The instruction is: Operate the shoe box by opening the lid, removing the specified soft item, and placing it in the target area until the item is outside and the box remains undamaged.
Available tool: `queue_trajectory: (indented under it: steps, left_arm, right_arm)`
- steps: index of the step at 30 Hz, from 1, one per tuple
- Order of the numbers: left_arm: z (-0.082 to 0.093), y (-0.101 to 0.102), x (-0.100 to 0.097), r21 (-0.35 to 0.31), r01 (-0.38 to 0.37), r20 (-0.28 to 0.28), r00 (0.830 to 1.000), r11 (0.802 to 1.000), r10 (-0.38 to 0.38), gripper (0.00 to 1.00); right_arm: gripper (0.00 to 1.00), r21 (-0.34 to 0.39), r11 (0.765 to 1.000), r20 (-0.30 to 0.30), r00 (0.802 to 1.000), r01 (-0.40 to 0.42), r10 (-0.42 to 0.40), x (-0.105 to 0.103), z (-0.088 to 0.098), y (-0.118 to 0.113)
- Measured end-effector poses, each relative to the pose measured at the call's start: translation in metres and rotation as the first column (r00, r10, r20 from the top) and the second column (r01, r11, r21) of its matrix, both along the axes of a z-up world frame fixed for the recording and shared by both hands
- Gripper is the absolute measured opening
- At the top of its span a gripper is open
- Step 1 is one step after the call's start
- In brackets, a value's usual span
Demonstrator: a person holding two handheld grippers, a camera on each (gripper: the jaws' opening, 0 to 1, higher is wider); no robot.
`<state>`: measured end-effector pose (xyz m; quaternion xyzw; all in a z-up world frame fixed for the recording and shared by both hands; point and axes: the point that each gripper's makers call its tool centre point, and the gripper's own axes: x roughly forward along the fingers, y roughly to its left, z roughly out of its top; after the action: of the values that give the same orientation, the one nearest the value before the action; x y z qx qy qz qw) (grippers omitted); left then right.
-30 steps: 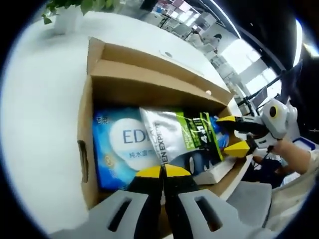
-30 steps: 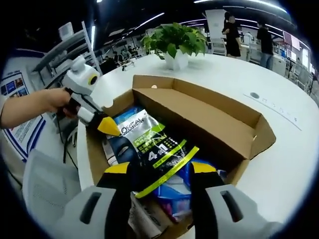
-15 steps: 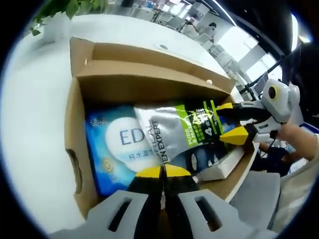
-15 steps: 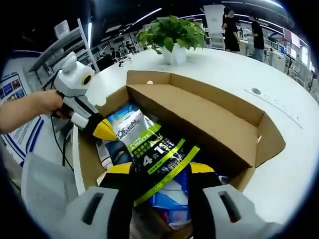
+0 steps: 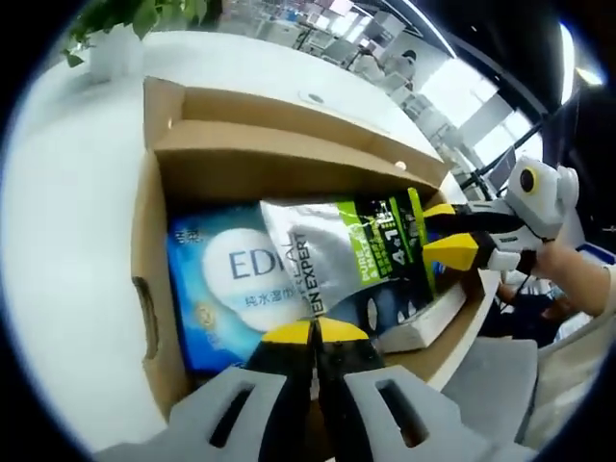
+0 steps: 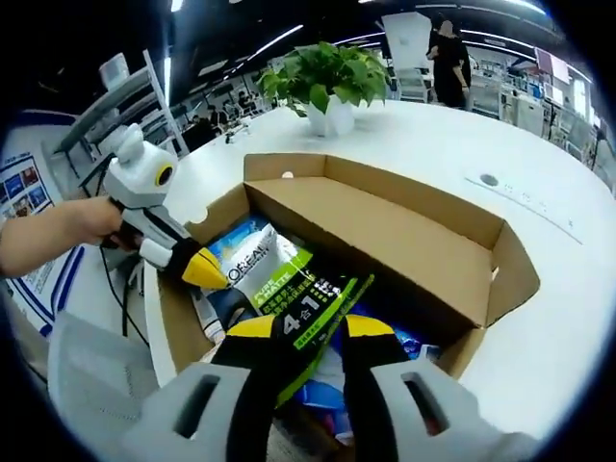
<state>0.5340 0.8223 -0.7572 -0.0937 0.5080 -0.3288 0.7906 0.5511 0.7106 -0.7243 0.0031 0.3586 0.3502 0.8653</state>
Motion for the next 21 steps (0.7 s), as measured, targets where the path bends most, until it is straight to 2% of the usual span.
queue_trajectory:
  steps: [4,7,13,21]
  left_arm:
    - [0.007,0.000,0.001,-0.012,-0.010,0.013,1.000,1.000,0.010,0.00]
    - [0.011,0.001,0.002,-0.023,-0.022,0.021,1.000,0.999,0.023,0.00]
    - [0.017,-0.002,0.001,-0.039,-0.030,0.032,0.999,0.999,0.031,0.00]
    - [0.029,-0.006,0.001,-0.054,-0.036,0.049,0.998,0.998,0.038,0.00]
  right_arm:
    - [0.14,-0.013,1.000,0.016,1.000,0.008,-0.007,0.001,0.002,-0.003]
    - [0.03,-0.044,0.999,0.033,0.999,0.024,-0.023,0.004,0.001,-0.010]
    - [0.01,-0.020,0.998,0.017,0.998,0.058,-0.057,0.004,0.003,-0.015]
    - [0.00,0.013,0.996,0.043,0.995,0.087,-0.088,0.007,0.020,-0.019]
